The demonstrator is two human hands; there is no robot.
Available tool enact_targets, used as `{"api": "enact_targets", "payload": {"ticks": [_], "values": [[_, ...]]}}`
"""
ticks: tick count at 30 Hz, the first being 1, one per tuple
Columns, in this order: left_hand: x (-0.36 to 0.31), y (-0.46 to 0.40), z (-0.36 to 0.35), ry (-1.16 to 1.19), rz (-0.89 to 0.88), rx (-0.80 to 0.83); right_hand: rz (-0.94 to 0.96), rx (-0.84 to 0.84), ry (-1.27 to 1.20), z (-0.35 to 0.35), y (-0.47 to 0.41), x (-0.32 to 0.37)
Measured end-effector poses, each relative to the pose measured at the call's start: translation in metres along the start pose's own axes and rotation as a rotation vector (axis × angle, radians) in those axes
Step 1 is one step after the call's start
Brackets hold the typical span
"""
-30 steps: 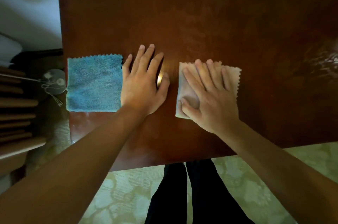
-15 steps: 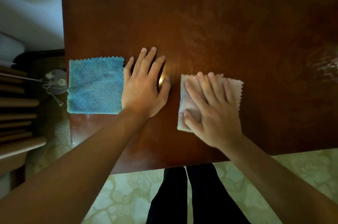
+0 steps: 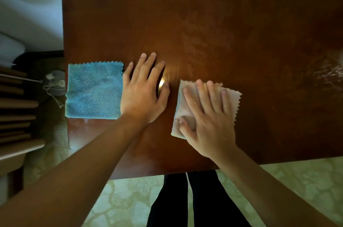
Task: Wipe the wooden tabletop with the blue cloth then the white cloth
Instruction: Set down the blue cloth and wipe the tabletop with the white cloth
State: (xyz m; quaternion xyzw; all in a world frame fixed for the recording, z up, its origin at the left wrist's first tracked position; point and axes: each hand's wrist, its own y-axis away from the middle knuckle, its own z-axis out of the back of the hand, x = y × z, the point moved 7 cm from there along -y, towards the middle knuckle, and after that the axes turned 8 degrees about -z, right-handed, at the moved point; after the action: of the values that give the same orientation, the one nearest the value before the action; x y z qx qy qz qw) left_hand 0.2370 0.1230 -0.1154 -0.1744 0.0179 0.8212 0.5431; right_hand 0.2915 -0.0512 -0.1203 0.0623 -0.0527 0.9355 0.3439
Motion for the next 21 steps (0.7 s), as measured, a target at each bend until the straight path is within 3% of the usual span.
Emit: {"api": "enact_targets", "payload": {"ticks": [9, 21], "values": [[-0.001, -0.002, -0.001, -0.026, 0.004, 0.009, -0.004, 0.021, 0.063, -0.005, -0.098, -0.022], [-0.010, -0.040, 0.001, -0.131, 0.074, 0.033, 0.080, 0.035, 0.020, -0.001, -0.042, -0.020]]}}
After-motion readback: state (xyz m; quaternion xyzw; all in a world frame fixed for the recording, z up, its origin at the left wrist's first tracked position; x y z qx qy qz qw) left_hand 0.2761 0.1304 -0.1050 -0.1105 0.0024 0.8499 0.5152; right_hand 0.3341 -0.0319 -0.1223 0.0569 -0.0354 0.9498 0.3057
